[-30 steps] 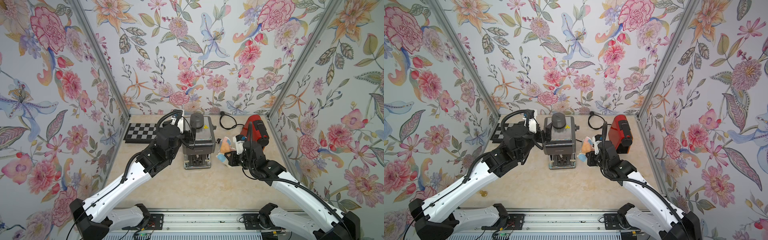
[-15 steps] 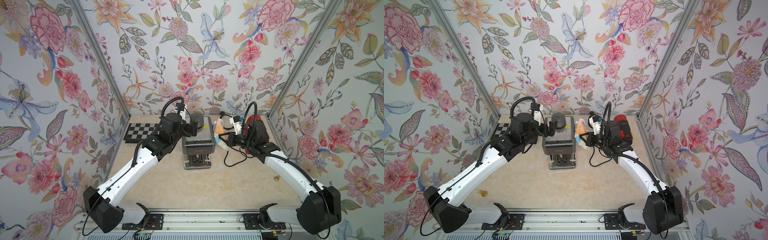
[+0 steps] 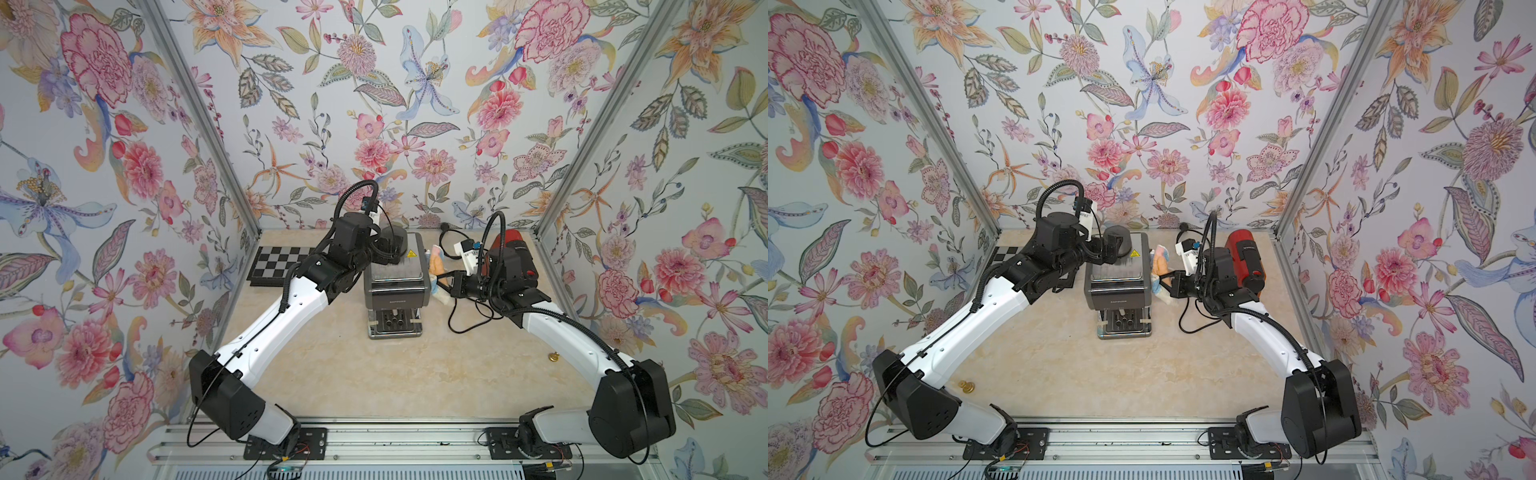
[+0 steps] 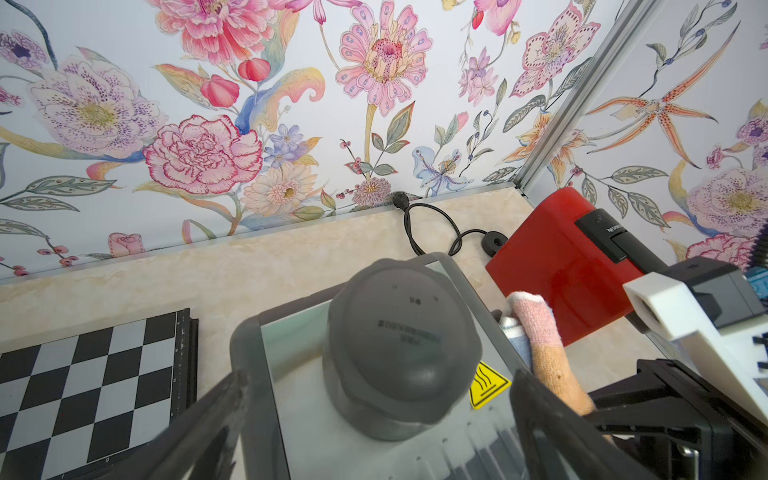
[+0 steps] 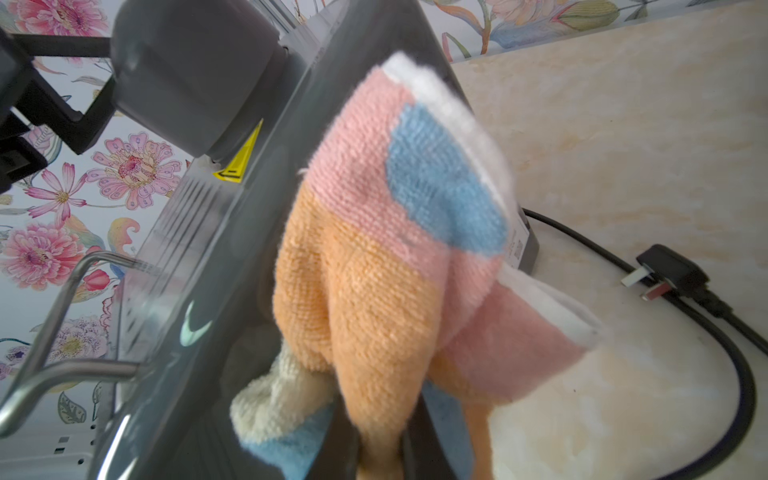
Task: Wipe the surface of a coffee machine
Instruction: Wipe the dirt from the surface of the coffee machine.
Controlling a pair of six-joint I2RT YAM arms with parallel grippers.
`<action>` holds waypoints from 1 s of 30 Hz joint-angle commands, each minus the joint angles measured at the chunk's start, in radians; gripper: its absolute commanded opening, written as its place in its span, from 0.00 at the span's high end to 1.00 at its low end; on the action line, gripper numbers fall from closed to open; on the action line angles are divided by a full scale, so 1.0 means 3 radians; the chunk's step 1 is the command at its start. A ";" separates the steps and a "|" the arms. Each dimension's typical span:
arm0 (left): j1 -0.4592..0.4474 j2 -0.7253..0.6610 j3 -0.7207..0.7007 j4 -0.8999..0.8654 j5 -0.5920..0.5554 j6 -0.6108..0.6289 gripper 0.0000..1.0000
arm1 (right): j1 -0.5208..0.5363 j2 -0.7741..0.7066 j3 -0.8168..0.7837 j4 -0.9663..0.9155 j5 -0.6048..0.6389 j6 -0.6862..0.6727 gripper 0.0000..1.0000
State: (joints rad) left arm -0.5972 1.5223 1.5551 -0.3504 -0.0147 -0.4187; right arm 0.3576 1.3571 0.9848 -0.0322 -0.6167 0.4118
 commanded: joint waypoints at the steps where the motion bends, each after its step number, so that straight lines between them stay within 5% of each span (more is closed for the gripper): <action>1: 0.0052 0.0260 0.0280 -0.0186 0.0074 0.0103 0.01 | 0.0038 -0.0211 0.0056 0.0145 -0.0129 0.0037 1.00; 12: 0.0049 0.0703 0.0575 -0.0406 -0.0046 0.0083 0.02 | 0.0020 -0.0321 0.0096 0.0095 -0.0123 0.0004 1.00; 24: 0.0045 0.0600 0.0266 -0.0191 -0.0004 0.0052 0.43 | 0.0002 -0.0293 0.0229 0.0052 -0.0264 -0.0033 1.00; 30: 0.0057 0.0499 0.0134 -0.0156 0.0008 0.0474 0.47 | 0.0056 -0.0107 0.0145 0.0074 -0.0372 -0.0029 1.00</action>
State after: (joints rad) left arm -0.5976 1.6985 1.6386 -0.3580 0.0269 -0.3542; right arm 0.3599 1.2919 1.0279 -0.0284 -0.6819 0.4145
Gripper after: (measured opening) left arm 0.772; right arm 0.116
